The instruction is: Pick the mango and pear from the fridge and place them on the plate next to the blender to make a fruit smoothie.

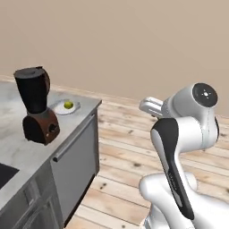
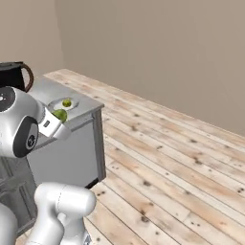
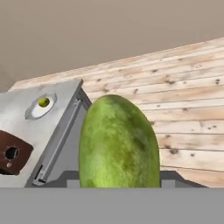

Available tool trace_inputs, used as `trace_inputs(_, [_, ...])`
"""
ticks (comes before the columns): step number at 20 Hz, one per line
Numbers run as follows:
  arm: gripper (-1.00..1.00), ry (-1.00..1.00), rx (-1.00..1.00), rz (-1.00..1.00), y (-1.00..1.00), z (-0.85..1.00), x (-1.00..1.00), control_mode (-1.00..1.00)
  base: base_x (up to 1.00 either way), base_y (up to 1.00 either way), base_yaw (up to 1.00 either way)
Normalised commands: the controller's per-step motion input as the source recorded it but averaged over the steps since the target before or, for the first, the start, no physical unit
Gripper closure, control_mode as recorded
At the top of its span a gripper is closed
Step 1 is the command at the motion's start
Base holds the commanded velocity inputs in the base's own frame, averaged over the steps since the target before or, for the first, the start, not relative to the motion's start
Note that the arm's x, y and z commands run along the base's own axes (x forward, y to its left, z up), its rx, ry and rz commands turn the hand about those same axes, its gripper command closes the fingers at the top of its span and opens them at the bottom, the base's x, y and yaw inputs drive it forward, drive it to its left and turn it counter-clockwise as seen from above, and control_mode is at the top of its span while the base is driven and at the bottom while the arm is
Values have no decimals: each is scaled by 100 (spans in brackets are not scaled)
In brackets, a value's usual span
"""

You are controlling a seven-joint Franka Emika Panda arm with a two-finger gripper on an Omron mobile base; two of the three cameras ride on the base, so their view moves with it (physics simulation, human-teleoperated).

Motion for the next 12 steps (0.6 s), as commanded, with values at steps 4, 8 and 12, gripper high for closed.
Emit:
trace_inputs(4, [100,0,0,0,0,0,0,100,100,-69,43])
trace_inputs(8, [100,0,0,0,0,0,0,100,100,-44,64])
trace_inputs(12, [100,0,0,0,0,0,0,100,100,-30,75])
